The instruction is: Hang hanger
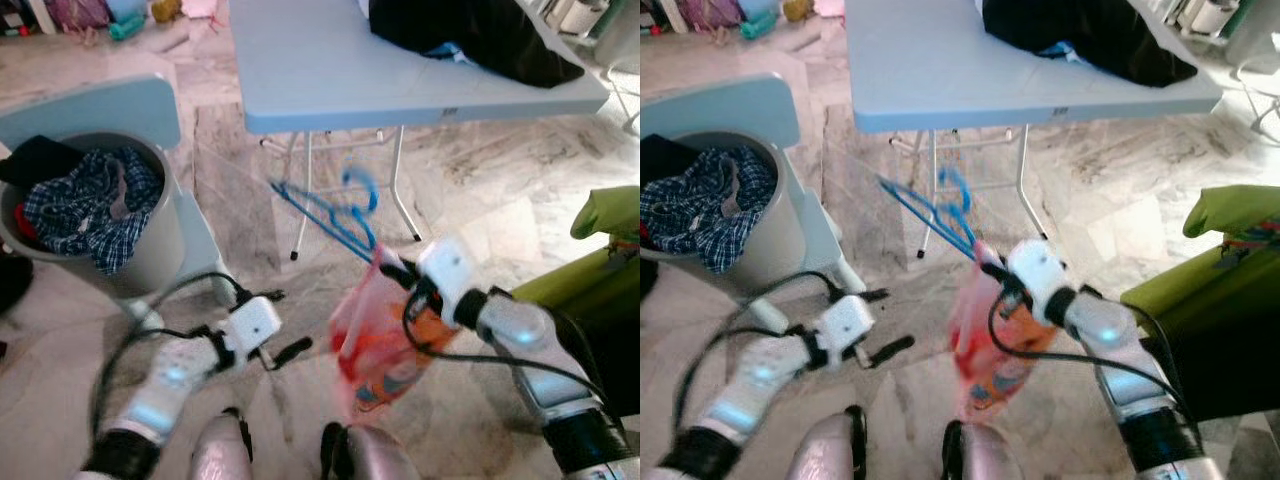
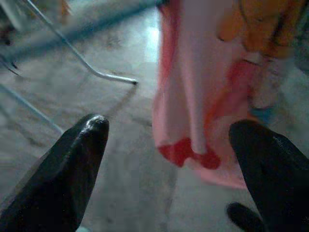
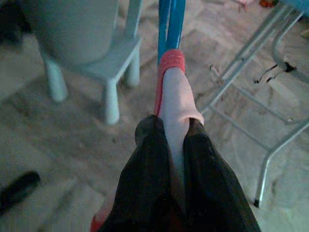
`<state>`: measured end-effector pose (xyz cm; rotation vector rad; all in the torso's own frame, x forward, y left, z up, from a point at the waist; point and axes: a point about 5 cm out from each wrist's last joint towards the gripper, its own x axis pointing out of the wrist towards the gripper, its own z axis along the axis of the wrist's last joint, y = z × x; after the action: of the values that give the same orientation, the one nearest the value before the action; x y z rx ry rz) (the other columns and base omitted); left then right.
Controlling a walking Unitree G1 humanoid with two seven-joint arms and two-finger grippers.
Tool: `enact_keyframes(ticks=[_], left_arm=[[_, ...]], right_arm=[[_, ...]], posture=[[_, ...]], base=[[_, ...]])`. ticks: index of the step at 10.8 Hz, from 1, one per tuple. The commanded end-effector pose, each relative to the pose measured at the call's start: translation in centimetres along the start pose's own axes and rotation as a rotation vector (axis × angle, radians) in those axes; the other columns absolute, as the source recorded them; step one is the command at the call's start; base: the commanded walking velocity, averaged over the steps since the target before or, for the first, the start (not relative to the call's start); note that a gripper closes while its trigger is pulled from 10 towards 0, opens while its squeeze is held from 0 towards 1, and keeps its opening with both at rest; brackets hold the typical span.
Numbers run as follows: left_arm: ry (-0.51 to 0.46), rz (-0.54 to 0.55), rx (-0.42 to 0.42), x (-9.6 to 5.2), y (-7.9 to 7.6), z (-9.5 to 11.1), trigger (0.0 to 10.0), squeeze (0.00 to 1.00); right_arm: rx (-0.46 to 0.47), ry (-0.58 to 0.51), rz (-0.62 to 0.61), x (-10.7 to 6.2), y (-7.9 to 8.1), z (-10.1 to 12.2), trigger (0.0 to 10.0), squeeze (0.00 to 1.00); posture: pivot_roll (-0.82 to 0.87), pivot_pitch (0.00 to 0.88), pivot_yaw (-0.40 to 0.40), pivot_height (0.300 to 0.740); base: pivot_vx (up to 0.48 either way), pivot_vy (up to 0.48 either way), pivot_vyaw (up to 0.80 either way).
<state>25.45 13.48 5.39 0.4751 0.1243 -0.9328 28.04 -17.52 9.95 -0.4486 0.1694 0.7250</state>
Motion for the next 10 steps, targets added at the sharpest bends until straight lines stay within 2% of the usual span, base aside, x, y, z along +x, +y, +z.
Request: enact_keyframes(ticks=[1, 2, 3, 4, 5, 6, 8, 9, 10], left_arm=[[-0.080, 0.082, 0.024, -0.7, 1.2, 1.6, 10.0, 1.00], [-0.079, 0.117, 0.048, -1.6, 2.0, 1.9, 10.0, 1.00], [-0.046, 0.135, 0.054, -2.3, 2.4, 1.6, 10.0, 1.00], [0.014, 0.102, 0.089, -3.2, 2.1, 0.4, 10.0, 0.75], [0.017, 0.099, 0.056, -3.4, 1.8, 0.2, 10.0, 0.22], [0.021, 0.091, 0.055, -3.5, 1.6, 0.1, 10.0, 0.00], [0.033, 0.015, 0.039, -3.3, 0.9, -0.1, 10.0, 0.00], [0.027, 0.022, 0.055, -3.3, 1.1, 0.0, 10.0, 0.00], [-0.008, 0.010, 0.036, -2.9, 1.3, 0.7, 10.0, 0.00]], right_arm=[[-0.073, 0.024, 0.004, -0.4, -0.1, -0.8, 10.0, 0.00], [-0.101, 0.037, 0.031, -0.6, 0.0, -1.5, 10.0, 0.00], [-0.080, 0.042, 0.094, -0.8, 0.5, -1.9, 10.0, 0.00], [-0.049, 0.031, 0.247, -1.0, 1.9, -2.1, 10.0, 0.00], [-0.063, 0.010, 0.305, -1.1, 2.4, -2.0, 10.0, 0.00], [-0.046, -0.013, 0.364, -1.2, 2.8, -1.9, 10.0, 0.00], [-0.049, -0.048, 0.515, -1.9, 2.8, -1.5, 10.0, 0.00], [-0.040, -0.048, 0.568, -2.2, 2.6, -1.2, 10.0, 0.00], [-0.080, -0.022, 0.595, -2.3, 2.0, -1.5, 10.0, 0.00]], posture=[[0.01, 0.202, -0.084, 0.740], [0.01, 0.202, -0.084, 0.740], [0.02, 0.199, -0.085, 0.740], [0.01, 0.196, -0.081, 0.740], [0.02, 0.192, -0.079, 0.740], [0.03, 0.189, -0.078, 0.740], [0.02, 0.180, -0.071, 0.740], [0.02, 0.176, -0.065, 0.740], [0.03, 0.172, -0.063, 0.740]], base=[[0.000, 0.000, 0.00], [0.000, 0.000, 0.00], [0.000, 0.000, 0.00], [0.000, 0.000, 0.00], [0.000, 0.000, 0.00], [0.000, 0.000, 0.00], [0.000, 0.000, 0.00], [0.000, 0.000, 0.00], [0.000, 0.000, 0.00]])
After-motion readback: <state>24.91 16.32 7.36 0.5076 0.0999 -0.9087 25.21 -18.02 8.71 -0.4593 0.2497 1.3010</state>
